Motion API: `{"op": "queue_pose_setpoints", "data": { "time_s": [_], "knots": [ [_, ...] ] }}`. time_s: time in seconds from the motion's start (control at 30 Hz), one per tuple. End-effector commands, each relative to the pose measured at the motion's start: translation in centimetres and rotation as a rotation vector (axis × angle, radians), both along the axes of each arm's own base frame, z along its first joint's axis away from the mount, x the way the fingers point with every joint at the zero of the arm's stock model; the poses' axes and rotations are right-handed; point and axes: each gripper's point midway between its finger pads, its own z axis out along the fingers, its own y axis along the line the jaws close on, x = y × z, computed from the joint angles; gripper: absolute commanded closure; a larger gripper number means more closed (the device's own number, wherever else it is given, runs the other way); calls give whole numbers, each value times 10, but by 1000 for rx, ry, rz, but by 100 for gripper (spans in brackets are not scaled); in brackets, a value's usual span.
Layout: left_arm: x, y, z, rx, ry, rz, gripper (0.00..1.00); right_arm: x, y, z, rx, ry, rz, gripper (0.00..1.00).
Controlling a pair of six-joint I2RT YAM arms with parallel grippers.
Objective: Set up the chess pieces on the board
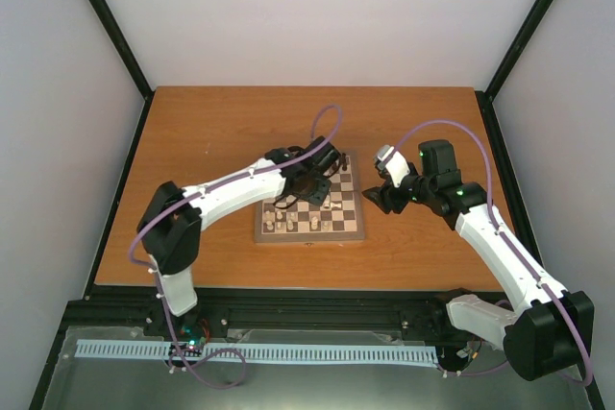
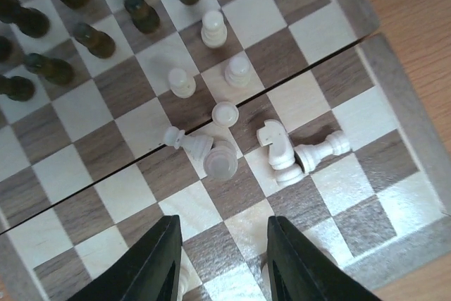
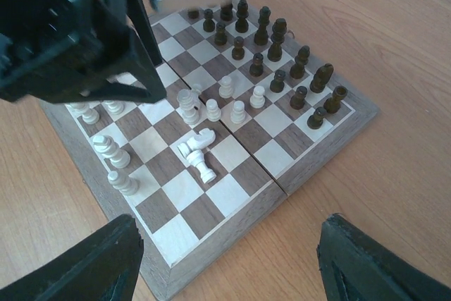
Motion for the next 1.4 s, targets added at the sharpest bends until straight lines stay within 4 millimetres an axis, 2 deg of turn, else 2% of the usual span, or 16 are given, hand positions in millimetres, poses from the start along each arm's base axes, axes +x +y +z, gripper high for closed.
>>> {"op": "queue_pose_setpoints", "data": {
  "time_s": [0.0,0.17,0.47,1.03,1.17,1.37],
  "knots": [
    [12,-8,-4,24,-3,13,66,-3,0,7,12,-21,17,31],
    [20,-11,-20,63,3,20,68,-4,1,8,13,-22,25,31],
    [31,-14,-32,88,1,31,69,-6,1,10,16,-23,32,31],
    [23,-23,-47,66,56,-13,83,-6,1,9,14,-23,33,31],
    [18,-23,-44,53,69,-22,88,-7,1,10,14,-24,34,31],
    [14,-12,-20,40,22,-12,90,-7,2,10,16,-23,37,31]
  ]
}}
